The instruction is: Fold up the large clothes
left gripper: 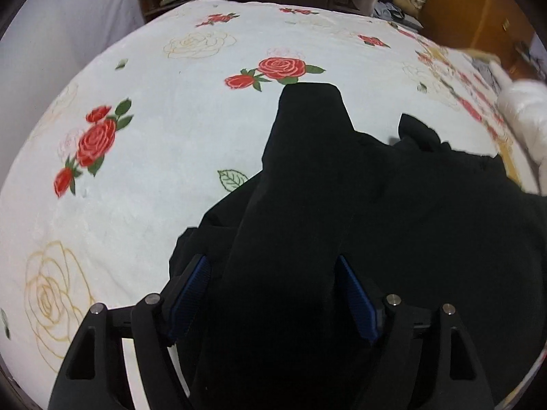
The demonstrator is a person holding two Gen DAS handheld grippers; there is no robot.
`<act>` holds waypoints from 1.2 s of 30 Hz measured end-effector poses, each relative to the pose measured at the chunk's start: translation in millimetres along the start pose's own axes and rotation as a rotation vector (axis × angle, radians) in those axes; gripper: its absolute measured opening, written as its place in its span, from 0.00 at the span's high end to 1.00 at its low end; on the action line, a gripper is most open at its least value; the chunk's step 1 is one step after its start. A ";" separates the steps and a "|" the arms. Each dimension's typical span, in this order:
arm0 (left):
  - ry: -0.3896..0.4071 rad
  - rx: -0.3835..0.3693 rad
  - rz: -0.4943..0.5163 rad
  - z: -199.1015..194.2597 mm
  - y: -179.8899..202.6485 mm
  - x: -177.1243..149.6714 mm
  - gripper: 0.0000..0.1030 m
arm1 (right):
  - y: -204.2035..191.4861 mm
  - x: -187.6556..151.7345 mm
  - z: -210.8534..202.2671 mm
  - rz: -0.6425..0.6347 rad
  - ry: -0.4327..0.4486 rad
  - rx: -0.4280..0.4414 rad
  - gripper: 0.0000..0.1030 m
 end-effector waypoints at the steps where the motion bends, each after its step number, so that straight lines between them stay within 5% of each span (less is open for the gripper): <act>1: -0.003 0.016 0.016 1.2 3.2 -0.3 0.20 | 0.4 1.1 3.8 0.007 -0.010 -0.005 0.57; 7: -0.039 -0.074 -0.101 11.4 -10.5 0.0 0.16 | -0.3 0.0 11.4 0.010 -0.046 -0.023 0.57; 10: -0.016 -0.090 -0.124 -2.9 -19.5 6.7 0.22 | 0.7 5.0 2.4 0.031 -0.062 -0.020 0.57; 13: 0.072 -0.006 -0.093 -24.1 -25.2 26.0 0.24 | -2.2 11.0 -19.4 -0.003 0.006 -0.033 0.56; 16: 0.063 0.048 -0.058 -12.3 -27.6 50.0 0.24 | -3.0 16.2 -25.2 -0.016 0.043 -0.051 0.56; 17: 0.005 0.103 -0.035 1.4 -28.6 54.0 0.24 | -2.4 17.6 -21.2 -0.015 0.037 -0.056 0.55; 26: -0.071 0.082 -0.093 41.5 -37.4 46.5 0.18 | 25.8 29.5 20.0 0.050 -0.041 -0.132 0.55; 32: -0.026 0.037 -0.105 5.9 -42.0 47.3 0.19 | 25.8 33.5 -1.1 0.061 -0.026 -0.137 0.55; 36: 0.028 -0.049 -0.132 -34.9 -42.3 34.5 0.20 | 21.7 30.6 -44.7 0.128 0.038 -0.048 0.55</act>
Point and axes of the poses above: each gripper's, at about its wrist camera, not at the fingertips, and z roughly the way its jaws point, y to its right, x to its top, the point moved 5 cm from there along z, roughly the way its jaws point, and after that the axes turned 15 degrees about z, right-handed, at the moved point
